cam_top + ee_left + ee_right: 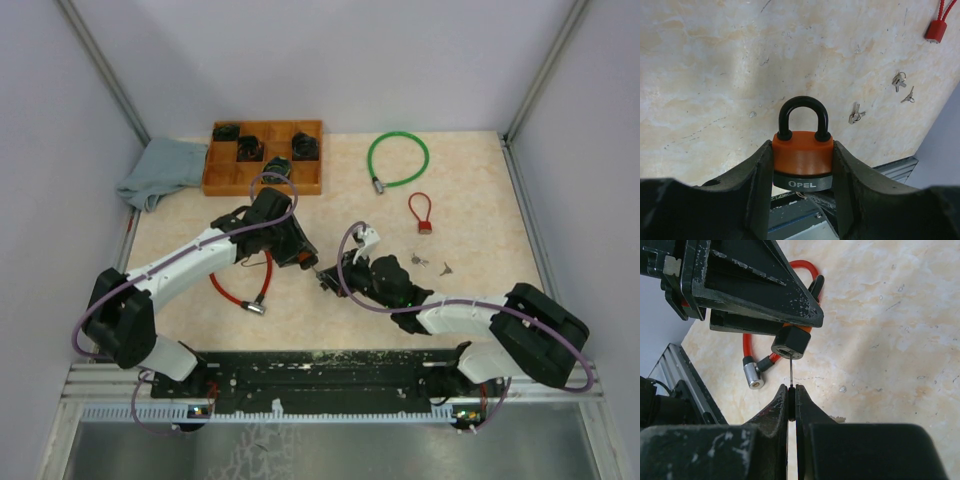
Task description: Unlock with the key
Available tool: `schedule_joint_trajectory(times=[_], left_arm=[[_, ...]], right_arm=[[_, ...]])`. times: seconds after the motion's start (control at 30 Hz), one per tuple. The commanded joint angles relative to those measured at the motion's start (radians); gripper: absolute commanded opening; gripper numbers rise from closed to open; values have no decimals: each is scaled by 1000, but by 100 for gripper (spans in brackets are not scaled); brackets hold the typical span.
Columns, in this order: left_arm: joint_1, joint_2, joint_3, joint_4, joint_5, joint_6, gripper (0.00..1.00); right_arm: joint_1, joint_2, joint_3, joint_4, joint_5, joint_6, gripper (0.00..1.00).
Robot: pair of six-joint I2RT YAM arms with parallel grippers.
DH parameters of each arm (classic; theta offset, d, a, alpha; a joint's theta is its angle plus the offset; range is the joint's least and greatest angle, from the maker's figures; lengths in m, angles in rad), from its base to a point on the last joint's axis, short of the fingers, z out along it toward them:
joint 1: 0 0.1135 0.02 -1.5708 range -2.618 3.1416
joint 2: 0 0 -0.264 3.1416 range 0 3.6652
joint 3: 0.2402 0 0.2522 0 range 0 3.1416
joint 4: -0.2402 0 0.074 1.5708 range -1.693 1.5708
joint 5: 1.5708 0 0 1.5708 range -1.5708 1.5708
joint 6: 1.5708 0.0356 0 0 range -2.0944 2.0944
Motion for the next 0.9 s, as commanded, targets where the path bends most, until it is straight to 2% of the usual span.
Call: schedule_joint_trajectory(times=[0.0,0.57,0.87], left_arm=[[0,-24,18,15,9,-6,0],[-53,-1,9,-2,-79,-41,0],[-66,0,12,-6,-89,-53,0]], right_arm=[[10,-4,33,48,78,47,0],[10,-12,21,105,105,84,0],[10,16,23,71,154,128,0]])
